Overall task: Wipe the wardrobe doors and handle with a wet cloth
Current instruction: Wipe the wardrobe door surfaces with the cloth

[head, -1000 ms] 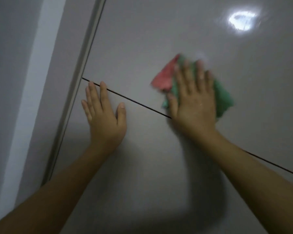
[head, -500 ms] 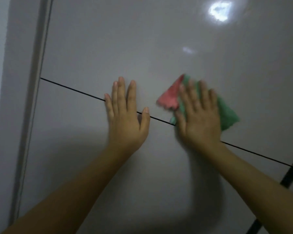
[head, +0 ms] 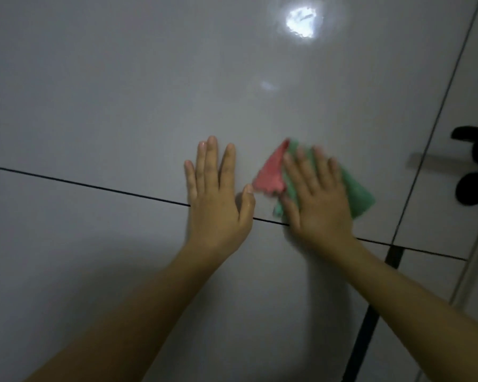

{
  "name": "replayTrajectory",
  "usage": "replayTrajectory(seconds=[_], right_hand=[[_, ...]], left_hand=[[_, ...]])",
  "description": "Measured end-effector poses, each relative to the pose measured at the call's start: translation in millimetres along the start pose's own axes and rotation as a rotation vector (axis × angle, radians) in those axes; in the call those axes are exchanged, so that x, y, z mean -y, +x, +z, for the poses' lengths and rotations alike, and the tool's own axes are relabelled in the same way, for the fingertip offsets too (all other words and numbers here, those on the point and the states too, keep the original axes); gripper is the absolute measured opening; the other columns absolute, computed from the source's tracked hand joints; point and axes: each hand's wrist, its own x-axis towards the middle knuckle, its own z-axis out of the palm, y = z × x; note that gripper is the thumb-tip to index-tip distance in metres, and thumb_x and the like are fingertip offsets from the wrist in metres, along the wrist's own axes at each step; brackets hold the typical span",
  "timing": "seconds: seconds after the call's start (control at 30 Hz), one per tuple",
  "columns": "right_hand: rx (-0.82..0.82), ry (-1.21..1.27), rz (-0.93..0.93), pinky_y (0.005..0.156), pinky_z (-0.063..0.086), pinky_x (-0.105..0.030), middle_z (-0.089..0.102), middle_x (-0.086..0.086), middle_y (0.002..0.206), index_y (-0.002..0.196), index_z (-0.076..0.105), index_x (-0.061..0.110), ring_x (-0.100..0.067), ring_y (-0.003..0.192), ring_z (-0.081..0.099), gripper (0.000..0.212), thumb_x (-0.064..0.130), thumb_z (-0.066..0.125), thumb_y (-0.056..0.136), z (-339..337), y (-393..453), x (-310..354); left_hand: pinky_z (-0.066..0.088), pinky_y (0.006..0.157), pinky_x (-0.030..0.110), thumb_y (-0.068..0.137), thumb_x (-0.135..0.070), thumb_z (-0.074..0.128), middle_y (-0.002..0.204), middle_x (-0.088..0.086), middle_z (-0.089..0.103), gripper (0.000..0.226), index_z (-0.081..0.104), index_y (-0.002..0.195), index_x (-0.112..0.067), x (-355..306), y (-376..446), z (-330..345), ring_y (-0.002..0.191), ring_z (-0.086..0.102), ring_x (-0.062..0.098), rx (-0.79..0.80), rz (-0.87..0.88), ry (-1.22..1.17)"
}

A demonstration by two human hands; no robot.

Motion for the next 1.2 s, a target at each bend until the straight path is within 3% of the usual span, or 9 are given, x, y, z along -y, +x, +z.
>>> replayTrajectory(seconds=[0.07,0.13,0.37,0.57,0.7,0.8,0.97,1.1,1.2], right_hand=[[0.127,0.0,-0.293,0.119,0.008,-0.045,0.018,-0.007,0.157,0.149,0.026,0.014,-0.03,0.145,0.016,0.055,0.035,0.035,0.098,-4.4,-41.5,-19.0],[0.165,-0.033,-0.395,0.119,0.008,-0.043,0.013,-0.003,0.159,0.151,0.02,0.019,-0.028,0.146,0.015,0.055,0.036,0.032,0.1,-15.6,-51.4,-60.7],[-0.116,-0.017,0.449,0.118,0.006,-0.042,0.018,-0.01,0.157,0.151,0.021,0.01,-0.031,0.145,0.014,0.057,0.035,0.027,0.1,-23.7,-14.0,-87.7],[0.138,-0.019,0.051,0.119,0.002,-0.041,0.001,0.002,0.16,0.153,0.005,0.024,-0.023,0.148,0.005,0.056,0.038,0.023,0.102,-26.0,-146.9,-90.5],[0.011,-0.002,0.512,0.119,0.0,-0.034,0.013,-0.008,0.157,0.152,0.006,0.017,-0.017,0.146,0.004,0.057,0.04,0.017,0.102,-35.3,-112.9,-131.8],[-0.132,0.06,0.794,0.119,-0.002,-0.034,0.012,-0.009,0.158,0.152,0.012,0.008,-0.019,0.146,0.006,0.059,0.035,0.023,0.101,-24.5,-98.1,-99.2],[0.107,0.002,0.279,0.12,0.0,-0.039,0.0,0.0,0.159,0.153,0.001,0.022,-0.021,0.147,0.0,0.057,0.037,0.022,0.102,-20.1,-179.8,-84.0],[-0.026,0.027,0.748,0.12,-0.002,-0.037,0.008,-0.002,0.157,0.152,0.004,0.017,-0.019,0.146,0.003,0.058,0.037,0.023,0.1,-31.4,-179.5,-123.4],[-0.156,0.054,1.005,0.119,0.004,-0.046,0.014,-0.012,0.157,0.15,0.012,0.007,-0.029,0.146,0.01,0.059,0.035,0.021,0.1,-19.0,-169.1,-90.9]], left_hand=[[-0.01,0.118,0.044,0.092,-0.04,0.028,0.159,0.017,0.003,0.071,0.014,0.151,-0.002,-10.8,1.7,5.0,0.147,-0.005,0.027,0.009,-0.022,-0.004],[-0.007,0.118,0.046,0.093,-0.039,0.029,0.159,0.018,0.004,0.071,0.014,0.151,-0.001,-28.5,6.9,11.3,0.147,-0.005,0.028,0.031,0.042,0.013],[-0.002,0.12,0.045,0.091,-0.034,0.031,0.157,0.02,0.014,0.068,0.022,0.148,0.002,-87.2,16.5,52.7,0.147,0.005,0.03,0.018,0.177,-0.042],[0.001,0.119,0.047,0.091,-0.036,0.034,0.157,0.021,0.013,0.071,0.019,0.149,0.0,-112.2,-12.2,81.2,0.147,0.006,0.032,0.027,0.172,0.061],[0.003,0.119,0.049,0.094,-0.041,0.034,0.157,0.022,0.01,0.073,0.015,0.15,0.001,-111.2,-11.7,87.1,0.147,0.004,0.033,0.022,0.18,0.17],[0.001,0.119,0.049,0.095,-0.043,0.033,0.157,0.022,0.01,0.073,0.015,0.15,0.002,-111.4,-12.9,89.0,0.146,0.005,0.035,0.0,0.187,0.194],[0.001,0.119,0.048,0.096,-0.043,0.03,0.157,0.022,0.007,0.073,0.011,0.15,0.001,-112.2,-13.4,88.7,0.146,0.003,0.035,0.012,0.179,0.219],[-0.001,0.119,0.048,0.096,-0.044,0.028,0.158,0.022,0.005,0.074,0.007,0.151,0.001,-115.5,-11.7,87.6,0.146,0.002,0.035,0.023,0.173,0.25],[0.0,0.119,0.048,0.096,-0.044,0.028,0.158,0.023,0.006,0.073,0.008,0.15,0.001,-114.5,-11.9,86.1,0.146,0.003,0.036,0.025,0.171,0.258]])
